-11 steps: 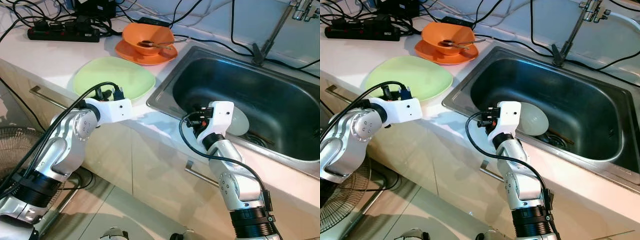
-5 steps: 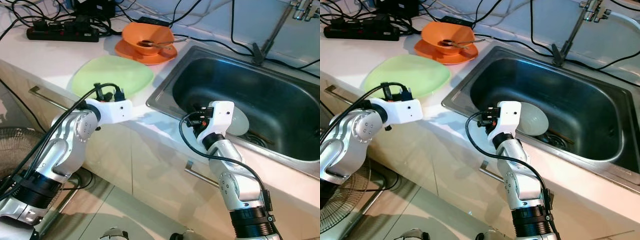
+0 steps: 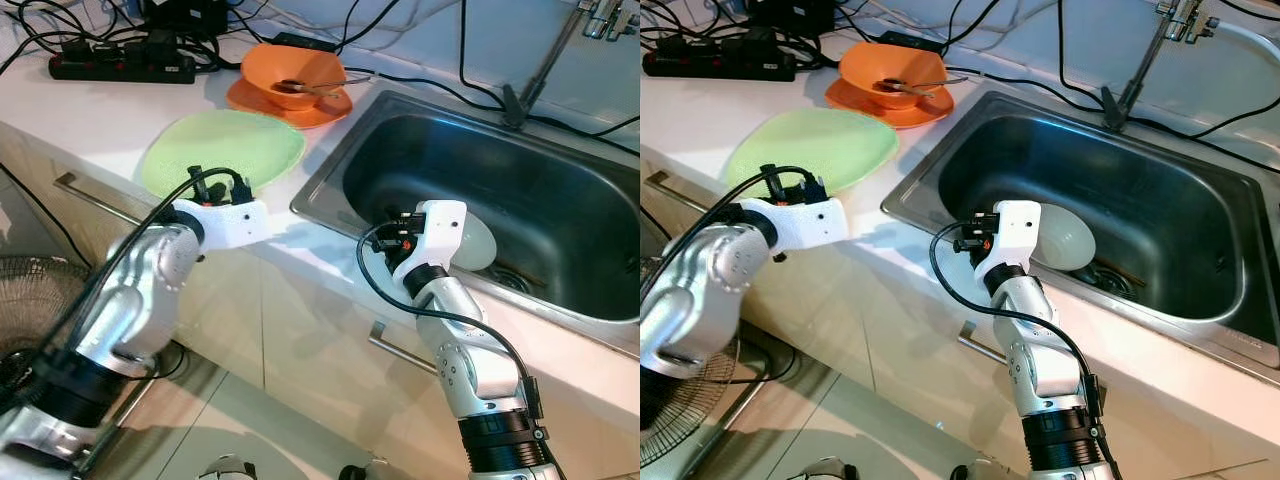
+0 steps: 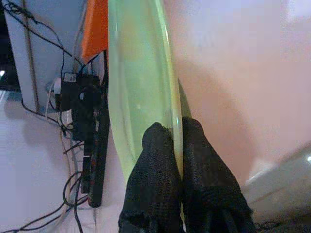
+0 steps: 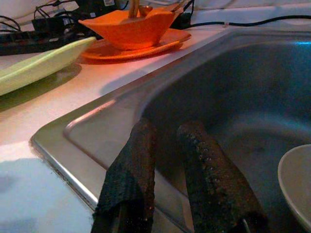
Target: Kitchen organization
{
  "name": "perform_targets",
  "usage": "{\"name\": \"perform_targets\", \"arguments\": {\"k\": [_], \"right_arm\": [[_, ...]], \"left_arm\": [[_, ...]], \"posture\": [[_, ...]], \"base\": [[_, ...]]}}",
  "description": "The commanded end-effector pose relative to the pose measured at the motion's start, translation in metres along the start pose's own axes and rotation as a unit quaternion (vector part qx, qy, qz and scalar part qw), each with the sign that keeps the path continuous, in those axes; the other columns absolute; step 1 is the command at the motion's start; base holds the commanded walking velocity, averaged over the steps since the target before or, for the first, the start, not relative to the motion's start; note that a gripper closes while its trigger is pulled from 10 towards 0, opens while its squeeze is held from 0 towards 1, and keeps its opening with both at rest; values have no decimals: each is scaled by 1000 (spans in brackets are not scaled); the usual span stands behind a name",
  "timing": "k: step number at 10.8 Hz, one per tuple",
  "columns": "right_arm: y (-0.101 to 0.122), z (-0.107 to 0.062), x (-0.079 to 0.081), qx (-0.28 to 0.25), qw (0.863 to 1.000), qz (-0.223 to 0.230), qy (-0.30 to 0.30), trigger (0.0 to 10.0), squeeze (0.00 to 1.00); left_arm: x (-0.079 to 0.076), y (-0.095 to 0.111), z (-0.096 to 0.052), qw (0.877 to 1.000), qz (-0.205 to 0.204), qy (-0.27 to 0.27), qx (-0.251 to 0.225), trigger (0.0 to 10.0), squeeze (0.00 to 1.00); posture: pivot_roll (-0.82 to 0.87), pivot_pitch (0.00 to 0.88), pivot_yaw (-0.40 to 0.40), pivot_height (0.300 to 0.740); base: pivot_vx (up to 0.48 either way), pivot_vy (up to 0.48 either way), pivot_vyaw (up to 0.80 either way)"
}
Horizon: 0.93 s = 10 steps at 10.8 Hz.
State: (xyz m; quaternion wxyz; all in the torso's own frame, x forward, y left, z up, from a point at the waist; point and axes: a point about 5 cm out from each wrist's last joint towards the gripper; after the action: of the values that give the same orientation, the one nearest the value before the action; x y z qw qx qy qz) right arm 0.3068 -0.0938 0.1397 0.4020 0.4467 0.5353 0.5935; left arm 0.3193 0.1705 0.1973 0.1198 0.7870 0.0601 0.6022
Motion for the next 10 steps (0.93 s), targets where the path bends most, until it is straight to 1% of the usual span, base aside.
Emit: {"name": "perform_targets", "arguments": {"k": [1, 2, 4, 5, 6, 7, 8, 9, 10], "right_arm": [[-1, 1, -4, 3, 1000, -6, -8, 10000, 0], [0, 2, -4, 2, 1000, -6, -8, 10000, 0], [0, 2, -5, 2, 1000, -7, -10, 10000, 0], [0, 2, -5, 2, 1000, -7, -10, 10000, 0], [0, 2, -5, 1, 1000, -7, -9, 10000, 0], [0, 2, -5, 1, 1000, -7, -9, 10000, 0], [1, 3, -5, -1, 1000, -8, -9, 10000, 0], [3, 3, -6, -4, 1000, -8, -9, 10000, 0], [8, 5, -6, -10, 1000, -7, -8, 10000, 996]], "left_arm": [[-1, 4, -2, 1000, 0, 15, -7, 10000, 0], [0, 4, -3, 1000, 1, 23, -7, 10000, 0], [18, 9, -3, 996, 16, 87, -22, 10000, 0], [34, 15, -6, 989, 27, 140, -37, 10000, 0], [43, 21, -9, 983, 32, 174, -54, 10000, 0], [52, 35, -20, 977, 26, 192, -89, 10000, 0], [55, 40, -14, 973, 23, 199, -113, 10000, 0], [52, 45, -11, 970, 20, 197, -138, 10000, 0], [45, 55, -10, 969, 21, 182, -164, 10000, 0]], "posture": [[87, 74, -103, 719], [87, 74, -103, 719], [87, 73, -104, 719], [88, 71, -103, 719], [88, 72, -103, 719], [87, 72, -104, 719], [87, 72, -104, 719], [85, 70, -104, 719], [85, 70, -104, 719]], "base": [[0, 0, 0], [0, 0, 0], [0, 0, 0], [0, 0, 0], [0, 0, 0], [0, 0, 0], [0, 0, 0], [0, 0, 0], [0, 0, 0]]}}
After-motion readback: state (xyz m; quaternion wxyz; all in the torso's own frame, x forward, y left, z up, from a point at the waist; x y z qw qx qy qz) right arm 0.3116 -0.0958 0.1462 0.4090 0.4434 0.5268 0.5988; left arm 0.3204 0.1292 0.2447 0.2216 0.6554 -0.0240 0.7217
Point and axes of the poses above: a point about 5 cm out from each wrist's last joint towards the gripper, its own z axis pointing out of the wrist towards the gripper, its own y axis along the axis of the wrist's last joint, x = y × z, and after that the axes turned 7 degrees about -z, right-handed
